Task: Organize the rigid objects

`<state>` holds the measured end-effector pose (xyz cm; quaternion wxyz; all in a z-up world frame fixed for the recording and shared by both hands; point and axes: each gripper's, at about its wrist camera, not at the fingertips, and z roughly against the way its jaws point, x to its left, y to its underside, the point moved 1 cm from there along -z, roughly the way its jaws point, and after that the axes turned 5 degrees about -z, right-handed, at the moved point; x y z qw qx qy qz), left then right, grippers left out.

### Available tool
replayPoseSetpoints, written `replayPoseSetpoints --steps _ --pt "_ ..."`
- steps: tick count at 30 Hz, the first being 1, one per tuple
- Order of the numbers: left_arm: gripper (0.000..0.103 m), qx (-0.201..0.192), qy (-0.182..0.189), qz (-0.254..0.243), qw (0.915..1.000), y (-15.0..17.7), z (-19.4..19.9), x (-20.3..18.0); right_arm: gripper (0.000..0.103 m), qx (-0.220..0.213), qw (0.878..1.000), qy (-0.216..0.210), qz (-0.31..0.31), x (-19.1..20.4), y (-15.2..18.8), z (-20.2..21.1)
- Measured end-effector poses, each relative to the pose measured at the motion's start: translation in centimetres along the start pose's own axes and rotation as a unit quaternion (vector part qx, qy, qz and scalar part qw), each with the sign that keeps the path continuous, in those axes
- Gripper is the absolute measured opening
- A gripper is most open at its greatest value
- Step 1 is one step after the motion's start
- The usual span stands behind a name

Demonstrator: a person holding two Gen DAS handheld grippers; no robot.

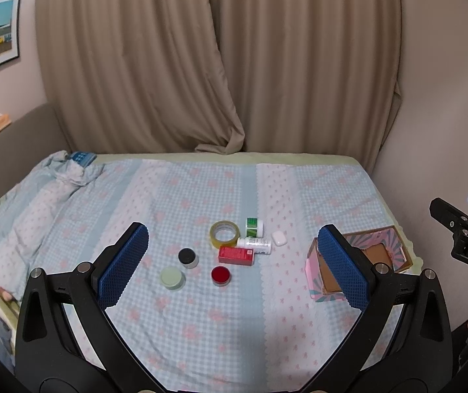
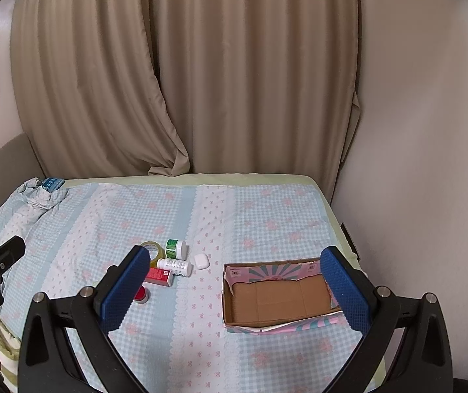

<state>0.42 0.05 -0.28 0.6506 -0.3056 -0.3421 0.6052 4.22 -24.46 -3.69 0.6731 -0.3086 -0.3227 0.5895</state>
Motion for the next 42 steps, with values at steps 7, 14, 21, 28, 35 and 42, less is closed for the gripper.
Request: replayPoseSetpoints --steps 7,14,21,28,35,42 --pt "0.103 0.002 0.0 0.001 1.0 0.2 -0.1 -0.2 0.103 0.002 1.0 0.006 -0.003 -0.4 0.4 0.4" --pt "0.103 0.002 0.0 0.002 1.0 0.3 -0.1 -0.3 0.103 0.002 1.0 0.007 -0.006 -0.8 0.4 0.6" --pt "0.103 0.003 0.0 0.002 1.0 0.5 -0.1 -0.5 0.103 0.002 1.0 0.005 -0.007 -1.3 0.7 0.9" --pt "0.103 0.006 -0.007 0.009 0.9999 0.9 0.5 -1.5 0.103 0.004 1.0 0.001 -0.005 -1.5 0.8 1.2" --pt "0.103 0.008 -0.018 0.012 0.9997 1.2 0.9 -2.5 0.103 0.003 1.0 -0.009 0.004 -2.0 0.9 1.5" --pt "0.103 0.011 -0.024 0.013 0.9996 1.1 0.9 -2.6 0.103 0.002 1.0 -0.014 0.002 -2.8 0.6 1.1"
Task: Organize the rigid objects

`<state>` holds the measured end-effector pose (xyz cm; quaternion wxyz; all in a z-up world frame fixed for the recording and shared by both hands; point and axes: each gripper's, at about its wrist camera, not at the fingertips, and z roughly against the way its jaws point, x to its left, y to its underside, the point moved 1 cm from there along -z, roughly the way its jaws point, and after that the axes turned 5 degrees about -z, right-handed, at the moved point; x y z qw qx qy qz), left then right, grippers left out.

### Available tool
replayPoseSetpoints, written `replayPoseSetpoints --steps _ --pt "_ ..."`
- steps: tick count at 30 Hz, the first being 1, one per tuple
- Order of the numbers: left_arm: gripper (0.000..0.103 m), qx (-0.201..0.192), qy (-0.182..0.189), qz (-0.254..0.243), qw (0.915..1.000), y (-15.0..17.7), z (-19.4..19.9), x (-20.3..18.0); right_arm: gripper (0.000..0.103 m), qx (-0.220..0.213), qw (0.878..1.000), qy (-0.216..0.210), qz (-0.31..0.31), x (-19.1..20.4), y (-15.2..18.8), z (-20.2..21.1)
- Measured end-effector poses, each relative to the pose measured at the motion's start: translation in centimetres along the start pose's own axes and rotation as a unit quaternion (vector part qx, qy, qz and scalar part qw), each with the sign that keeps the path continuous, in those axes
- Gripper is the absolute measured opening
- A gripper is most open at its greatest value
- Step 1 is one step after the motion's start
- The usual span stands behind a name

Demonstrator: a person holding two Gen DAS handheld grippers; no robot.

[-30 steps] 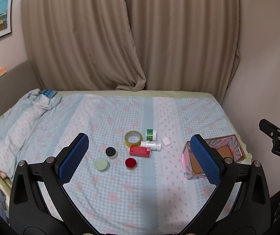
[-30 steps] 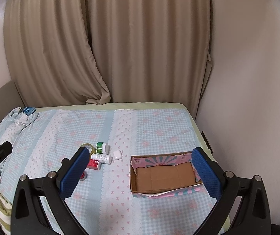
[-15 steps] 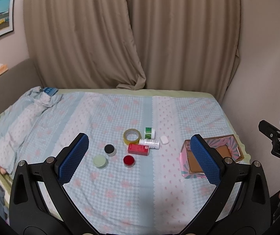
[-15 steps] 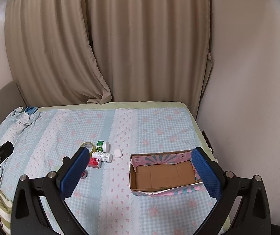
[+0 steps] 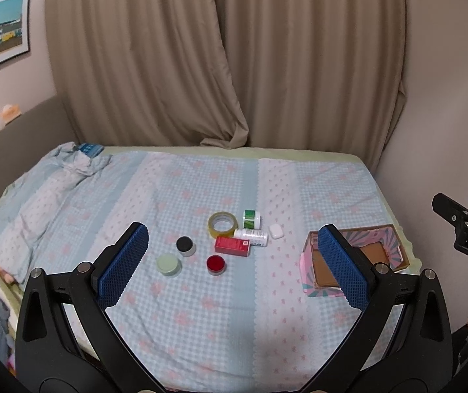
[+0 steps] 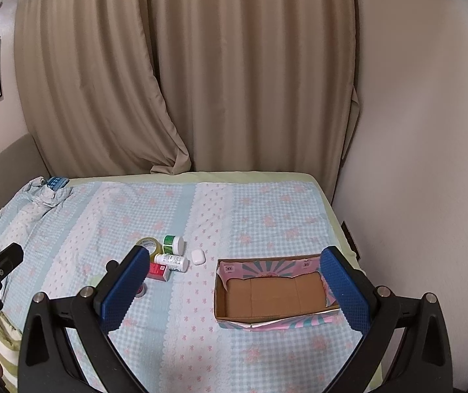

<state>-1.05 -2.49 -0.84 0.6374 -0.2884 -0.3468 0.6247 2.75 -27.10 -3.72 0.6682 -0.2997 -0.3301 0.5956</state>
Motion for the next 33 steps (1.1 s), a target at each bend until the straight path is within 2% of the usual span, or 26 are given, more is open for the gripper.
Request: replayPoseSetpoints --steps 5,8,11,14,18,22,25,30,33 --pt "0.103 0.012 0.0 0.017 0.9998 0.2 -0.9 1.3 0.103 0.005 1.0 -0.011 0.005 0.2 -0.7 -0.5" --pt "0.103 0.025 -0.013 0.021 0.9994 0.8 -1.7 3.1 0.103 0.008 1.0 -0.015 0.009 1.1 -0.9 -1.5" --pt "0.103 0.038 -0.021 0.034 0.9985 1.6 -2.6 5.8 0.103 0.021 1.0 -0.011 0.011 2.5 -0.6 -2.9" --pt "0.103 0.058 -0.025 0.048 0.9968 2.6 -4.4 9.5 0.103 0.046 0.999 -0.027 0.008 4.7 0.2 -4.6" --pt "0.103 0.086 -0.028 0.045 0.9948 3.6 -7.3 14.3 0.103 0.078 0.996 -0.034 0.0 8.4 1.0 -7.2" --pt "0.103 0.118 -0.019 0.037 0.9921 4.9 -10.9 19.2 0.103 0.105 0.993 -0.043 -0.013 12.6 2.0 -10.3" --pt "0.102 0.143 0.003 0.024 0.9895 6.2 -14.2 22.3 0.103 0.123 0.991 -0.042 -0.019 15.8 3.1 -12.8" --pt "0.103 0.184 0.038 -0.024 0.9818 9.0 -21.0 24.8 0.103 0.156 0.987 -0.026 -0.028 20.8 5.4 -18.0" --pt "0.102 0.2 0.055 -0.053 0.9768 11.2 -25.2 24.8 0.103 0.172 0.985 -0.016 -0.03 22.7 7.0 -21.0"
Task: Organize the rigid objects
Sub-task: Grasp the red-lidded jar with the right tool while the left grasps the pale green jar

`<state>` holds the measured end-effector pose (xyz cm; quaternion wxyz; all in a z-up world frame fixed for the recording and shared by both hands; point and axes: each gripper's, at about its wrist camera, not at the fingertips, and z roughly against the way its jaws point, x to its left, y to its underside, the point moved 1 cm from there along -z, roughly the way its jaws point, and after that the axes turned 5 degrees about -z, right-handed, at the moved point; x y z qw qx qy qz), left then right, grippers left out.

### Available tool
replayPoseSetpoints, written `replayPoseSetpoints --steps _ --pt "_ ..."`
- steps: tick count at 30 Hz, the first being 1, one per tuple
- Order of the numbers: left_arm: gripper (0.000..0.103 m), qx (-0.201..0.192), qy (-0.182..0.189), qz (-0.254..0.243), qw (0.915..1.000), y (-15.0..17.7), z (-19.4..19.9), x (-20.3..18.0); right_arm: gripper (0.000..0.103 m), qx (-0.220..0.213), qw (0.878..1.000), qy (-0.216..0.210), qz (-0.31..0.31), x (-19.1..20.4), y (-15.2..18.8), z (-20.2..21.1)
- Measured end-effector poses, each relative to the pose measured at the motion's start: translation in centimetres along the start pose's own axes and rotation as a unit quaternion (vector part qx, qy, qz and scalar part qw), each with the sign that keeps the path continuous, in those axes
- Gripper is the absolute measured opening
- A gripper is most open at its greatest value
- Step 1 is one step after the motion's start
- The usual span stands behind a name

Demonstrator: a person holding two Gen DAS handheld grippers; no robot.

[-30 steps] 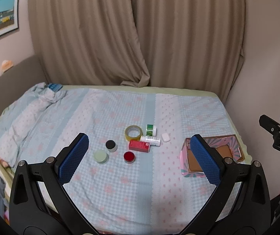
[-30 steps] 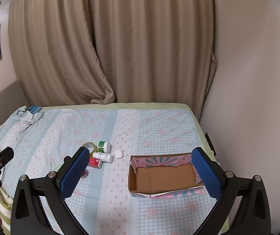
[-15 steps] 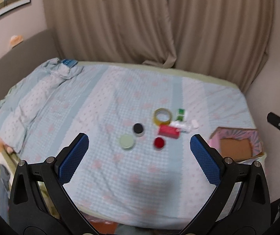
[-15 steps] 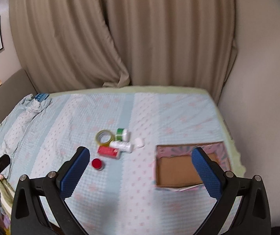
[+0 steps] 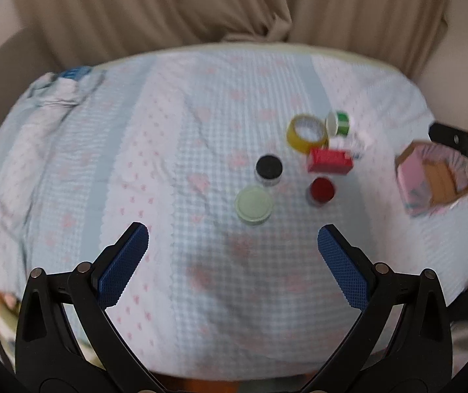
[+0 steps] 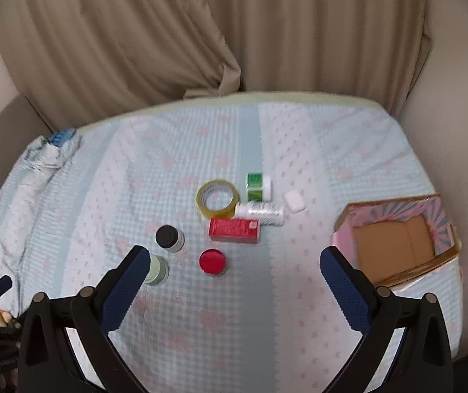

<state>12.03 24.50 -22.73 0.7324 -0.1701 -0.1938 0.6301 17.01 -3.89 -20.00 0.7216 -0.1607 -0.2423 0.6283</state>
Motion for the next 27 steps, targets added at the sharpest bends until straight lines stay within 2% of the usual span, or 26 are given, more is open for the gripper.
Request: replayPoseSetpoints --steps 4,13,17,21,24,27 --pt "0.102 0.025 0.004 -0.031 0.9992 0.3 -6.6 -0.5 0.103 0.03 0.999 0.017 0.007 1.8 1.1 -5.1" --pt "0.102 0.075 0.04 -0.041 0.9955 1.6 -18.0 -3.2 0.103 0.12 0.992 0.029 0.032 3.0 4.1 -16.6" --pt "0.102 0.091 0.045 -0.046 0.9938 1.6 -21.6 -4.6 0.103 0.153 0.987 0.032 0.029 2.9 4.7 -21.1" --pt "0.102 0.098 0.033 -0.045 0.9937 1.4 -24.4 -5.0 0.103 0.179 0.983 0.036 0.022 2.8 5.2 -24.5" --pt "0.102 0.1 0.034 -0.035 0.9938 1.2 -25.6 -4.7 0.094 0.198 0.979 0.037 0.022 2.9 5.4 -26.6" --pt "0.093 0.11 0.039 -0.03 0.9927 0.9 -26.9 -4.4 0.086 0.219 0.975 0.042 0.024 2.8 5.8 -28.2"
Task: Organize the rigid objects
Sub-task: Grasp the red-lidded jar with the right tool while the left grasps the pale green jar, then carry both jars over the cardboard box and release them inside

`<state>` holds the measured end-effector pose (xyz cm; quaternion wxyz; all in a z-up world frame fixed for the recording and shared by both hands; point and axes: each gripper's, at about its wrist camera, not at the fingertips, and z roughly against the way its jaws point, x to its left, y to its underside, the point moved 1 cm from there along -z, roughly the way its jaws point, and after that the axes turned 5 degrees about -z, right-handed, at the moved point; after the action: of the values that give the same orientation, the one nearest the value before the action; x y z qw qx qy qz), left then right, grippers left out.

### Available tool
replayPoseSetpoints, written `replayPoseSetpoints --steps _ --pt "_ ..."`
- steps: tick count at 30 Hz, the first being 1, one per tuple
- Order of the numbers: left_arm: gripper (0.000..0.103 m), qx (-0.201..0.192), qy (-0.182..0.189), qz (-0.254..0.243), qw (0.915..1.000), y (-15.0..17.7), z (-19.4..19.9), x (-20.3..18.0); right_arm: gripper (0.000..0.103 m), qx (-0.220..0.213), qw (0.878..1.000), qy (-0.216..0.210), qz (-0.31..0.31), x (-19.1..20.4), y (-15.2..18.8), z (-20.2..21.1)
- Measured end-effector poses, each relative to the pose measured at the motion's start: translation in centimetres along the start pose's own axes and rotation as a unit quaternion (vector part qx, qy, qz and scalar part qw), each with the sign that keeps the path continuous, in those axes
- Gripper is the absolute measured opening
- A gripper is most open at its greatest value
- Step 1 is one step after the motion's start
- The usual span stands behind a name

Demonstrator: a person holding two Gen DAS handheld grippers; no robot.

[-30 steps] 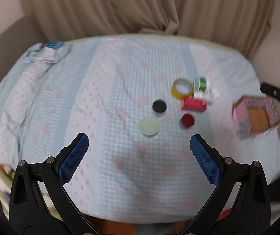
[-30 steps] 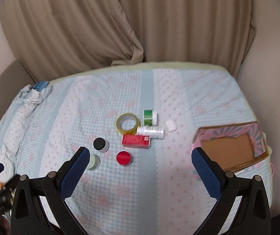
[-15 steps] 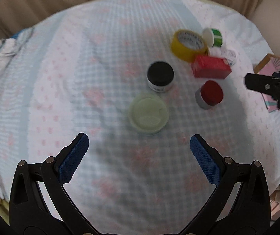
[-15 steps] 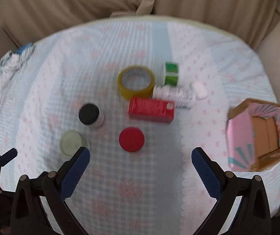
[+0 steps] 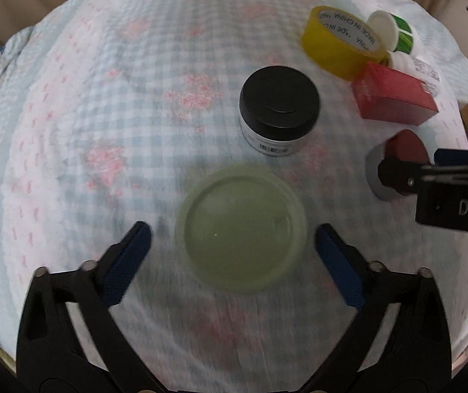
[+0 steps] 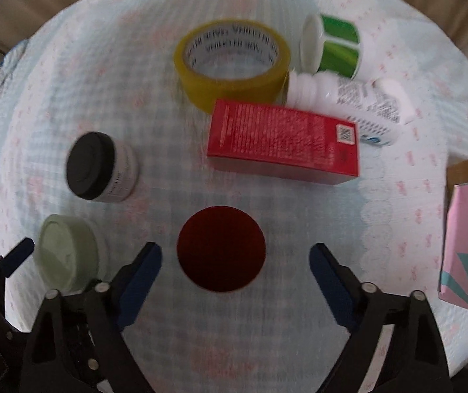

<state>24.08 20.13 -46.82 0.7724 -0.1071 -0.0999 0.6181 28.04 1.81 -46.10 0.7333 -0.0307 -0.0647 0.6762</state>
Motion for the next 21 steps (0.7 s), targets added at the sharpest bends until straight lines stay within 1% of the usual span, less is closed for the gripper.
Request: replayPoseSetpoints --steps 2,3,4,5,6,8,9,10,14,17,21 --pt "0.089 0.01 0.004 0.0 0.9999 -0.4 -0.9 0.1 0.084 0.01 1.0 0.002 -0.002 -0.1 -0.2 -0.9" --pt "0.087 0.014 0.005 0.0 0.9999 -0.5 -1.2 0.1 0.079 0.014 1.0 0.002 -0.002 -0.2 -0.3 -1.3" --pt "0.08 0.017 0.007 0.0 0.9998 -0.6 -1.4 0.2 0.072 0.02 1.0 0.002 -0.002 -0.3 -0.5 -1.7" --pt "0.074 0.02 0.015 0.002 0.9997 -0.6 -1.6 0.2 0.071 0.024 1.0 0.002 -0.002 -0.3 -0.5 -1.9" --pt "0.07 0.021 0.031 0.007 0.9993 -0.6 -1.8 0.2 0.069 0.029 1.0 0.001 -0.003 -0.3 -0.5 -2.1" --pt "0.068 0.02 0.035 0.012 0.9991 -0.7 -1.8 0.1 0.061 0.038 0.999 -0.01 -0.012 -0.4 -0.5 -2.4" --pt "0.068 0.019 0.033 0.013 0.9992 -0.7 -1.8 0.0 0.054 0.04 0.999 -0.015 -0.014 -0.4 -0.6 -2.6" --pt "0.068 0.018 0.032 0.015 0.9992 -0.7 -1.9 0.0 0.05 0.044 0.999 -0.022 -0.014 -0.3 -0.6 -2.6" --pt "0.068 0.014 0.035 0.015 0.9992 -0.7 -2.0 0.1 0.05 0.043 0.999 -0.005 -0.004 0.0 -0.4 -2.5" --pt "0.068 0.005 0.038 0.024 0.999 -0.7 -1.6 0.5 0.05 0.041 0.999 -0.007 -0.004 0.2 -0.3 -2.9" --pt "0.068 -0.005 0.033 0.027 0.9991 -0.9 -0.6 1.0 0.05 0.035 0.999 -0.008 -0.002 0.1 -0.1 -2.5"
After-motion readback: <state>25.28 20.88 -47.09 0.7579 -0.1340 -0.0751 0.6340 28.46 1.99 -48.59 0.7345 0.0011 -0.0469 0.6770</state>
